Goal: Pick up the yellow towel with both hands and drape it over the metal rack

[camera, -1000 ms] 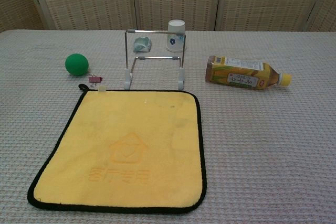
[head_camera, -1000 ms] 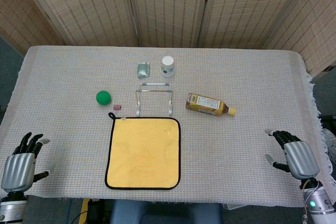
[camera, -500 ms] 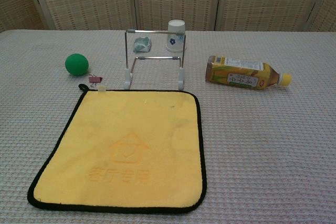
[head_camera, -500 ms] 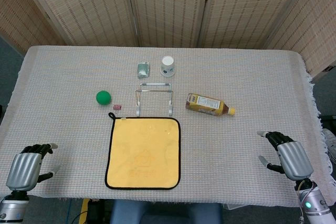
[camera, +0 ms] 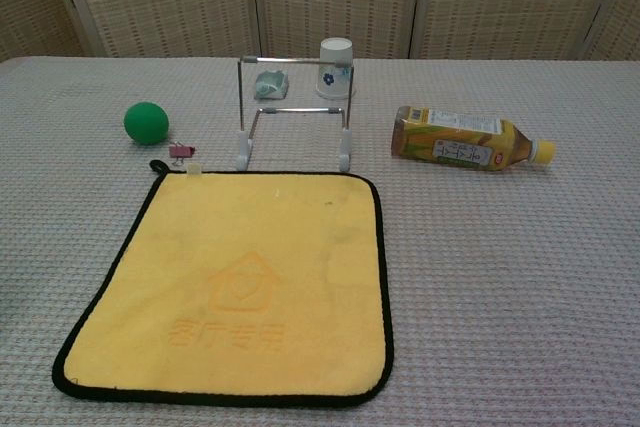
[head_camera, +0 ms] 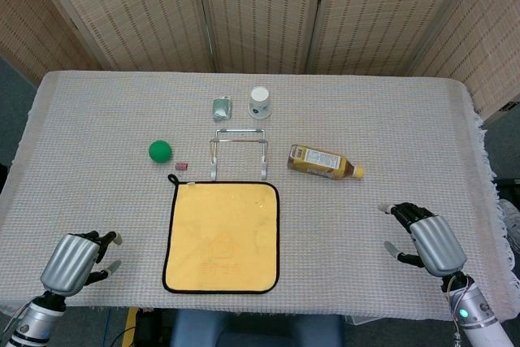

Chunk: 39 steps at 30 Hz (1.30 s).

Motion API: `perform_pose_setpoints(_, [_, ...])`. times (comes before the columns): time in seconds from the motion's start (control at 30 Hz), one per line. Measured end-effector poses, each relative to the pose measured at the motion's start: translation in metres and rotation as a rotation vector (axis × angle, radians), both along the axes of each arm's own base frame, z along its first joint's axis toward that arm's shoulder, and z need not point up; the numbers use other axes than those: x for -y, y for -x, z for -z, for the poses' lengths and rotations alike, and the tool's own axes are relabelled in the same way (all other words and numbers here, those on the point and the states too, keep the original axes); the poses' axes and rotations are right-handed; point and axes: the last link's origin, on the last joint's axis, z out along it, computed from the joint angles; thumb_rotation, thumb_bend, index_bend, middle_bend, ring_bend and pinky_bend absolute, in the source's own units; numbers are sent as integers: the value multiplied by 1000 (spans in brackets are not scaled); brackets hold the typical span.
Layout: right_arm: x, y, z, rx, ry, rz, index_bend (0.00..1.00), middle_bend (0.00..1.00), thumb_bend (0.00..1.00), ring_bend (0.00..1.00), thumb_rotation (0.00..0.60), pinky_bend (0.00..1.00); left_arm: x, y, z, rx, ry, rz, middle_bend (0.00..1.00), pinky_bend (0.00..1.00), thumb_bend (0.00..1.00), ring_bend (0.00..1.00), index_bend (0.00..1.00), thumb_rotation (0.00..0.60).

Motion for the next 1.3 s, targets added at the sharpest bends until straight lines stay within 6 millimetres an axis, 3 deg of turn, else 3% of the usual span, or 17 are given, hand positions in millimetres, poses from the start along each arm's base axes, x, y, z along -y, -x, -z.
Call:
perform_pose_setpoints(0.5, [5,-9,5,-12,-44,-37,239,344,266,335,600,407,2,-23,46,-133,221,122,937,901,240,792,458,600])
perform_pose_setpoints(0.97, [7,-5,9,-7,-67,-30,239,345,267,342,600,407,14,-19,79,-202,331,86,947,902,239,800,459,600])
perform_pose_setpoints(1.3, [6,-2,8,0,-63,-24,239,345,266,344,600,407,10,-20,95,-198,350,83,948,902,240,802,463,600])
